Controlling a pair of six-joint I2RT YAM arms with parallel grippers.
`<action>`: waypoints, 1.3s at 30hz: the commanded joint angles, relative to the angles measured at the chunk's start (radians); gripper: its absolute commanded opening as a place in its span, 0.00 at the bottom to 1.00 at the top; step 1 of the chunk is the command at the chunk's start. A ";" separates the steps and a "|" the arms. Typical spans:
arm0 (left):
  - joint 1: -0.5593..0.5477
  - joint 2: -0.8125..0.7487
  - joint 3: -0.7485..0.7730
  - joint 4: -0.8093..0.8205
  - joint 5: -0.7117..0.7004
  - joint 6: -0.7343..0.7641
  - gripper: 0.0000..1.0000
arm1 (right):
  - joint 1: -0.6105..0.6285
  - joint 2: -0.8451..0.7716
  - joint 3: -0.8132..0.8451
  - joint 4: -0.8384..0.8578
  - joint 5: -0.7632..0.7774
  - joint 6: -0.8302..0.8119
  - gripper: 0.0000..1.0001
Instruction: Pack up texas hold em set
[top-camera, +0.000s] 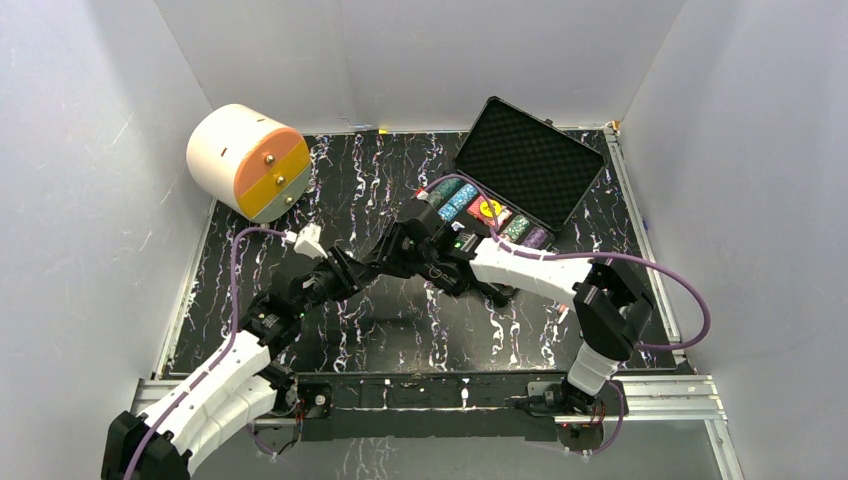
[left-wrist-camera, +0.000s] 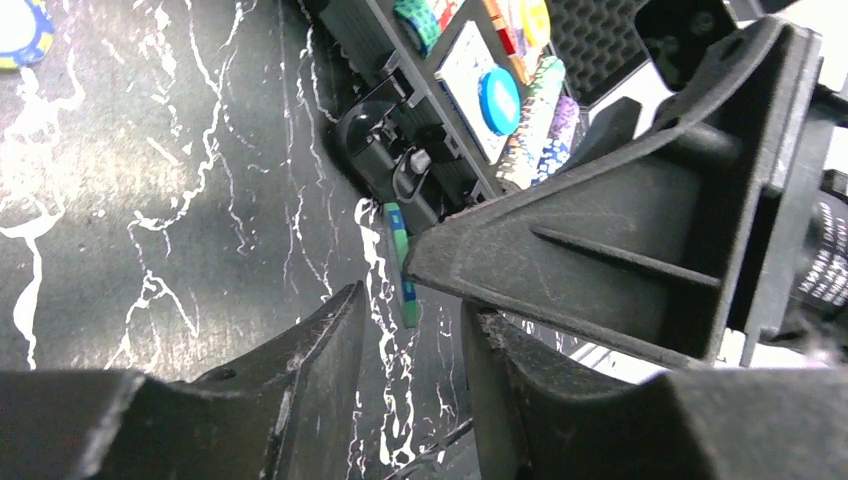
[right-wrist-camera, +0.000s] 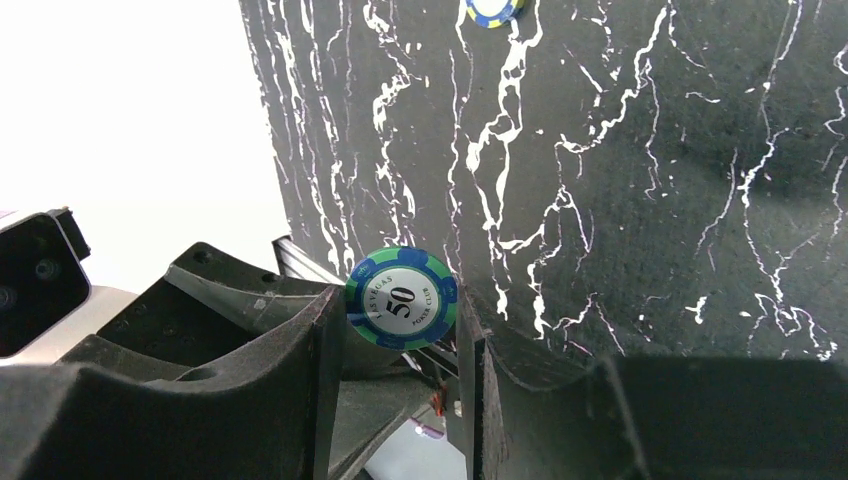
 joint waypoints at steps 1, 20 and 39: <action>0.002 -0.025 -0.023 0.123 -0.045 -0.028 0.35 | -0.004 -0.034 -0.002 0.077 -0.048 0.037 0.43; 0.003 0.017 0.114 -0.030 0.033 0.261 0.00 | -0.171 -0.136 0.012 0.135 -0.307 -0.462 0.76; 0.004 0.070 0.344 -0.016 0.658 0.476 0.00 | -0.224 -0.316 0.003 0.060 -0.885 -1.044 0.59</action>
